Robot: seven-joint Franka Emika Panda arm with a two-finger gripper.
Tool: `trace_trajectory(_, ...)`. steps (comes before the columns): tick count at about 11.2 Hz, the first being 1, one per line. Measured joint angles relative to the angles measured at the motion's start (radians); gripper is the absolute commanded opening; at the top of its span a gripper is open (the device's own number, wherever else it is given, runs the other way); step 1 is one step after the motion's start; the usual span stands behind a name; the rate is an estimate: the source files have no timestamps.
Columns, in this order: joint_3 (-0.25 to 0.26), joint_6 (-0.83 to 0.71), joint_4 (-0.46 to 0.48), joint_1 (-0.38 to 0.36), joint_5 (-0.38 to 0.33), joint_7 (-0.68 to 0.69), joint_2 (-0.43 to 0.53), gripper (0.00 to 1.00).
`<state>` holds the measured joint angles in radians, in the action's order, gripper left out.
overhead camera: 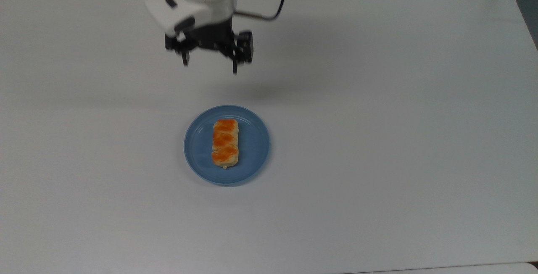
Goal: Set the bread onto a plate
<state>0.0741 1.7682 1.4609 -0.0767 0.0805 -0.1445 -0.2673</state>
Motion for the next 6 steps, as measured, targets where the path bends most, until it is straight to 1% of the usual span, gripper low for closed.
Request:
trace_trajectory(2,0.000,-0.072,0.056,0.001,0.000,0.002,0.118,1.00)
trace_trajectory(3,-0.002,-0.077,0.084,0.001,0.000,0.004,0.157,1.00)
trace_trajectory(4,-0.003,-0.077,0.103,0.000,0.000,0.005,0.179,1.00)
trace_trajectory(6,-0.005,-0.077,0.114,-0.001,0.000,0.005,0.192,1.00)
